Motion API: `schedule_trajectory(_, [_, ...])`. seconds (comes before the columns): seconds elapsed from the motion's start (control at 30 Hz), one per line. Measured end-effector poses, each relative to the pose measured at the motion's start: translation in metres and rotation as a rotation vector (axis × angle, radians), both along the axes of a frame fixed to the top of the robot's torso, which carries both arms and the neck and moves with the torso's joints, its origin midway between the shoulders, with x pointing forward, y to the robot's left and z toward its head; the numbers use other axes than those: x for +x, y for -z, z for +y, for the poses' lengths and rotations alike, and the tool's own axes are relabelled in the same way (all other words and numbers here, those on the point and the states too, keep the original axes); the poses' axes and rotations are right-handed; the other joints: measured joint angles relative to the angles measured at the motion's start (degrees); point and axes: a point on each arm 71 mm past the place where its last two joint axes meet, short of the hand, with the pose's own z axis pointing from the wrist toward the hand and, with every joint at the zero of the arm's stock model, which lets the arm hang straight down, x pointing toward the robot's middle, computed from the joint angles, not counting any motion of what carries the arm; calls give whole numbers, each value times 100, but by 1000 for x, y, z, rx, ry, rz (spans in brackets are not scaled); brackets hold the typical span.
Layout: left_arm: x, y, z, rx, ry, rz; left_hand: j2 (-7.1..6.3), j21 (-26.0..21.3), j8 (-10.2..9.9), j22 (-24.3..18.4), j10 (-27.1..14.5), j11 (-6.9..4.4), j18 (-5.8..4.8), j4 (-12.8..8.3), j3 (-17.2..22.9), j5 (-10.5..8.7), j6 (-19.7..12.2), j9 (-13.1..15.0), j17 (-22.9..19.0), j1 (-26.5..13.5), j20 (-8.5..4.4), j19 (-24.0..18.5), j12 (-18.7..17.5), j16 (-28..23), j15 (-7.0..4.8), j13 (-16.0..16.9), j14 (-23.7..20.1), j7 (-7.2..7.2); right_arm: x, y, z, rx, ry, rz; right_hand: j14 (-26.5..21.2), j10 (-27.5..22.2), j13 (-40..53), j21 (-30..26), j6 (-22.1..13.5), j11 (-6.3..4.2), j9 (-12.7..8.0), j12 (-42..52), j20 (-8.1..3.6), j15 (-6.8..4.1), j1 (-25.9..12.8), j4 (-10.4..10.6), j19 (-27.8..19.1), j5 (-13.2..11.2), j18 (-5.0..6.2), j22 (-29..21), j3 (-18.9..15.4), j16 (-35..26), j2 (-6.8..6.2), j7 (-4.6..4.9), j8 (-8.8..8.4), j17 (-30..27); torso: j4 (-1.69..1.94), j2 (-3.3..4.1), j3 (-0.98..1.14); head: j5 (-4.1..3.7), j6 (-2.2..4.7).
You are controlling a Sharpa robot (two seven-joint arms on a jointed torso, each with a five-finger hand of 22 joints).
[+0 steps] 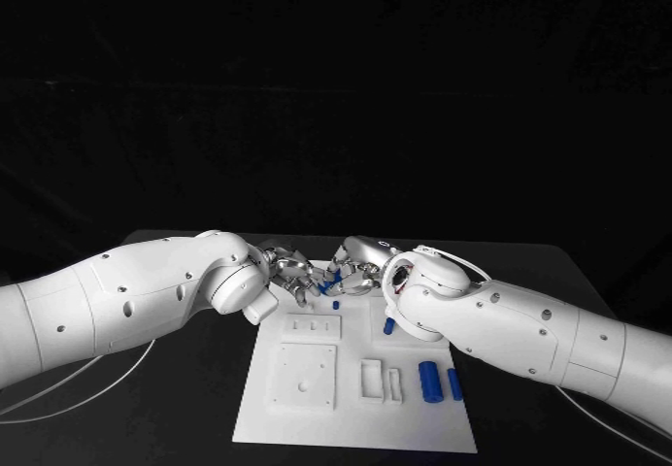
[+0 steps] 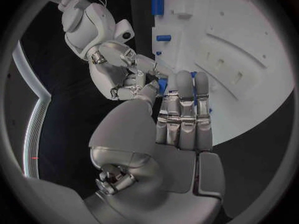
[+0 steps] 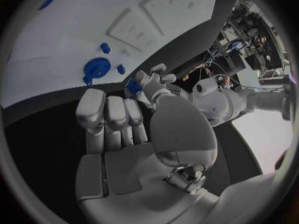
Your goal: Assemble the parts on the task board
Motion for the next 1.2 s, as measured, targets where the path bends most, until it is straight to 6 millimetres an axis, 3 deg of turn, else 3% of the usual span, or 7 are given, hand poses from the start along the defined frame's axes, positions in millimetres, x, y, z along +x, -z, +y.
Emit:
schedule_trajectory(0.27, [0,0,0,5,2,-4,-49,332,-12,290,19,-107,0,0,0,273,51,2,201,-50,-114,51,601,632,-120,153,15,16,0,0,0,1,2,0,0,-16,-3,-21,0,-16,1,0,0,0,0,23,0,67,0,-1,-13,-3,-1,0,-3,-1,-8,-2,1,9,-13])
schedule_trajectory(0.53, [1,0,0,13,1,-13,-249,510,13,453,69,-157,0,-1,-1,838,135,20,259,-174,-184,79,1042,901,-202,273,98,-48,-1,-1,-1,6,5,-2,-13,-16,-31,-39,0,-15,0,-23,0,-19,-30,133,0,218,0,-1,-46,-25,-32,0,-23,-23,-4,-9,5,11,-29])
schedule_trajectory(0.57, [1,0,0,14,0,-15,-260,537,13,469,59,-167,0,-1,-1,912,136,174,262,-185,-195,91,1078,923,-203,281,99,-48,-1,-1,-1,7,5,-3,-5,-16,-32,-43,0,-16,0,-23,0,-27,-31,160,0,224,0,-1,-50,-25,-33,0,-24,-23,-4,-9,5,13,-29])
schedule_trajectory(0.73, [2,-1,0,18,-2,-24,-358,635,13,568,71,-196,0,-1,0,1228,155,496,308,-283,-235,90,1293,1059,-232,309,129,-67,0,-1,-2,11,10,-5,-1,-57,-100,-132,30,-57,0,-118,0,-32,-127,340,0,229,0,-1,-111,-115,-133,-30,-25,-84,-4,-10,3,18,-30])
schedule_trajectory(0.9, [2,-1,0,22,-4,-33,-447,700,12,640,91,-216,1,-67,65,1454,199,540,329,-372,-255,111,1404,1119,-283,314,181,-110,1,-1,-5,19,18,-8,-37,-310,-422,-491,15,6,0,-477,0,-12,-156,611,0,187,0,-1,-271,-357,-362,-63,-22,-275,-7,-12,-3,16,-12])
schedule_trajectory(1.03, [4,-1,3,32,-16,-41,-486,722,-14,682,69,-237,0,-297,295,1510,199,539,336,-410,-276,91,1444,1168,-283,304,182,-110,2,-2,-8,31,27,-15,-151,-536,-785,-969,-438,98,6,-812,44,62,-96,906,16,200,1,-1,-852,-628,-522,54,29,-487,-7,-12,-2,5,-10])
schedule_trajectory(1.2, [6,-1,6,46,-27,-48,-499,769,-23,731,68,-238,1,-459,413,1538,199,539,336,-488,-275,91,1472,1195,-283,283,182,-110,4,-3,-17,46,43,-26,-175,-709,-1172,-1438,-719,156,-5,-1005,62,85,104,1201,0,244,82,-2,-1450,-863,-564,123,29,-665,-7,-12,1,-6,-11])
